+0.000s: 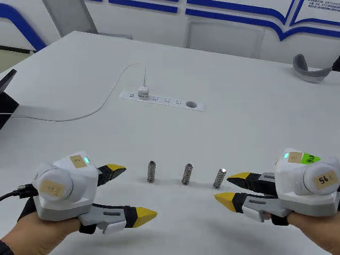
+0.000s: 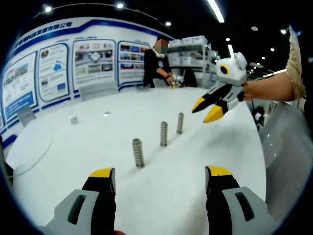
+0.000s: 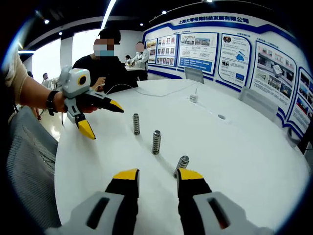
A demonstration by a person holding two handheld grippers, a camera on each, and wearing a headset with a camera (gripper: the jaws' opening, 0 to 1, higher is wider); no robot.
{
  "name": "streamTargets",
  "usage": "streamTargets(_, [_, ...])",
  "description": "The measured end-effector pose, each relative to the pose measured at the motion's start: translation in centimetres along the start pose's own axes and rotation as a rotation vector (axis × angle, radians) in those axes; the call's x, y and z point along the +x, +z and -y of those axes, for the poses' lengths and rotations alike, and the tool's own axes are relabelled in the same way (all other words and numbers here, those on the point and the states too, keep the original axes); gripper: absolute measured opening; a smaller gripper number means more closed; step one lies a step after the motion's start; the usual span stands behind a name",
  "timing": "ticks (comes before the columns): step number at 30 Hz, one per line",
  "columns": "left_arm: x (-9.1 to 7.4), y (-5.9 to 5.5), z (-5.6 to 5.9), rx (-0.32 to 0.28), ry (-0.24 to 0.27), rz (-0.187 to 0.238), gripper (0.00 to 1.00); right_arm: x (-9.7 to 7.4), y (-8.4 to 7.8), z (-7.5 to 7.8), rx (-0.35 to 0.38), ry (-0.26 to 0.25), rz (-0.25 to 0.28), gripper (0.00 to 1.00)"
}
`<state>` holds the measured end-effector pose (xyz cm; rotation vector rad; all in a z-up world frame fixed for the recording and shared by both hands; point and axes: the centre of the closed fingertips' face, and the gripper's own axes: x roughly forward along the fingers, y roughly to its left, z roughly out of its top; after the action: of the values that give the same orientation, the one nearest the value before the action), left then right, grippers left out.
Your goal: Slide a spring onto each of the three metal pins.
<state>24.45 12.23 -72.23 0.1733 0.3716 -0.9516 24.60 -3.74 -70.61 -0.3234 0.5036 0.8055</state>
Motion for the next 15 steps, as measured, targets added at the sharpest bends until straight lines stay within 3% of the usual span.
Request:
streamTargets(8, [0.1,-0.2,0.1,-0.005,-0.002,-0.006,0.78,-0.6,-1.1,1.1,0.023,-0.030,0.022,0.45])
streamTargets(15, [-0.1,-0.4,0.0,-0.011,0.001,-0.009,0.79,-0.9,-1.6,1.2,0.039,-0.042,0.046,0.58])
